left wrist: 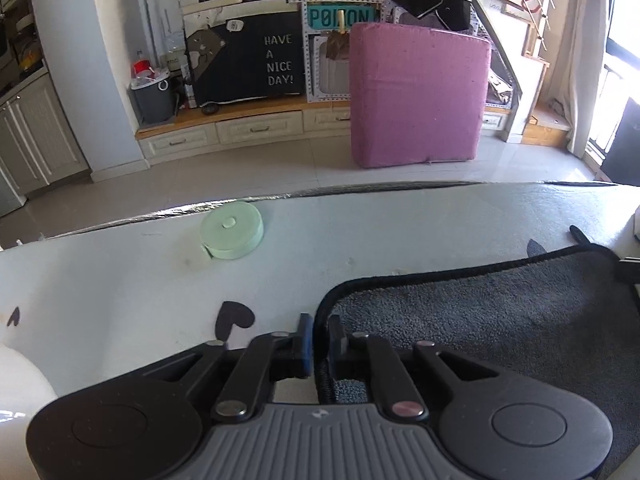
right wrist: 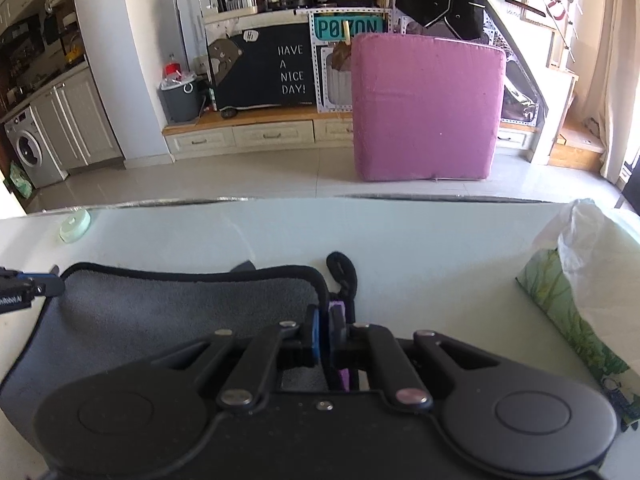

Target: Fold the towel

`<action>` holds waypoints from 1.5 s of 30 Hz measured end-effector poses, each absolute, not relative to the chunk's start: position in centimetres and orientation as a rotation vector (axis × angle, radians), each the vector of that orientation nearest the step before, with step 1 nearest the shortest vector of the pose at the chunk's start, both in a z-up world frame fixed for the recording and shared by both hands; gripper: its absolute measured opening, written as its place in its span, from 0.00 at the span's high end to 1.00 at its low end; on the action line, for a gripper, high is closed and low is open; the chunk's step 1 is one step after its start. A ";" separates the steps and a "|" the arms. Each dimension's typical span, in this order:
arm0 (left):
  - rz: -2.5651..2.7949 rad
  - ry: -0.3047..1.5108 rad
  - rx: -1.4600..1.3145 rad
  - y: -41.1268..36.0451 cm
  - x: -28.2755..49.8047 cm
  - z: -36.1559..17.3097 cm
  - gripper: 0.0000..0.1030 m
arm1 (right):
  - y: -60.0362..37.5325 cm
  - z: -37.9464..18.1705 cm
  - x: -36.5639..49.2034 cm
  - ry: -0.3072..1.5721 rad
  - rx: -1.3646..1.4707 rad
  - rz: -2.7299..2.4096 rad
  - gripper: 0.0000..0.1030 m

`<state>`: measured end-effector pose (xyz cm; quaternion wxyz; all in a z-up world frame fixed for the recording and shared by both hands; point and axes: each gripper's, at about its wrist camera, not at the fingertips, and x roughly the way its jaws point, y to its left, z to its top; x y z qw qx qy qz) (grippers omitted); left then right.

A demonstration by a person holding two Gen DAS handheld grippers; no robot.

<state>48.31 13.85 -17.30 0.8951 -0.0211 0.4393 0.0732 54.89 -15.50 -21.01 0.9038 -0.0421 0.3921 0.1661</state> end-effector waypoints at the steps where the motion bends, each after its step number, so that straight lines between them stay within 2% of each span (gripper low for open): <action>1: 0.149 0.914 -0.050 14.0 48.3 -17.3 0.72 | -15.4 -21.1 54.9 0.814 -0.095 0.344 0.83; 2: 0.145 0.913 -0.054 14.1 48.2 -17.3 0.61 | -15.3 -21.3 54.9 0.819 -0.100 0.339 0.68; 3: 0.141 0.912 -0.054 14.1 48.1 -17.3 0.57 | -15.4 -21.4 54.8 0.818 -0.099 0.334 0.59; 4: 0.138 0.916 -0.053 14.1 48.0 -17.2 0.49 | -15.5 -21.4 54.7 0.814 -0.093 0.326 0.47; 5: 0.133 0.923 -0.054 14.2 48.0 -17.2 0.40 | -15.5 -21.4 54.6 0.813 -0.085 0.326 0.42; 6: 0.129 0.928 -0.058 14.1 47.9 -17.2 0.35 | -15.6 -21.4 54.6 0.816 -0.078 0.332 0.41; 8: 0.122 0.936 -0.064 14.0 47.5 -17.1 0.19 | -15.7 -21.6 54.4 0.834 -0.076 0.350 0.26; 11: 0.125 0.943 -0.078 13.6 47.0 -16.7 0.08 | -15.6 -21.5 53.9 0.832 -0.096 0.359 0.11; 13: 0.122 0.938 -0.080 13.4 46.6 -16.2 0.05 | -15.7 -21.3 53.4 0.832 -0.087 0.361 0.04; 17: 0.118 0.948 -0.083 12.9 45.7 -15.3 0.03 | -15.6 -20.6 52.4 0.830 -0.097 0.381 0.01; 45: 0.138 0.926 -0.137 10.0 36.8 -5.5 0.03 | -18.3 -10.3 42.5 0.732 -0.082 0.382 0.01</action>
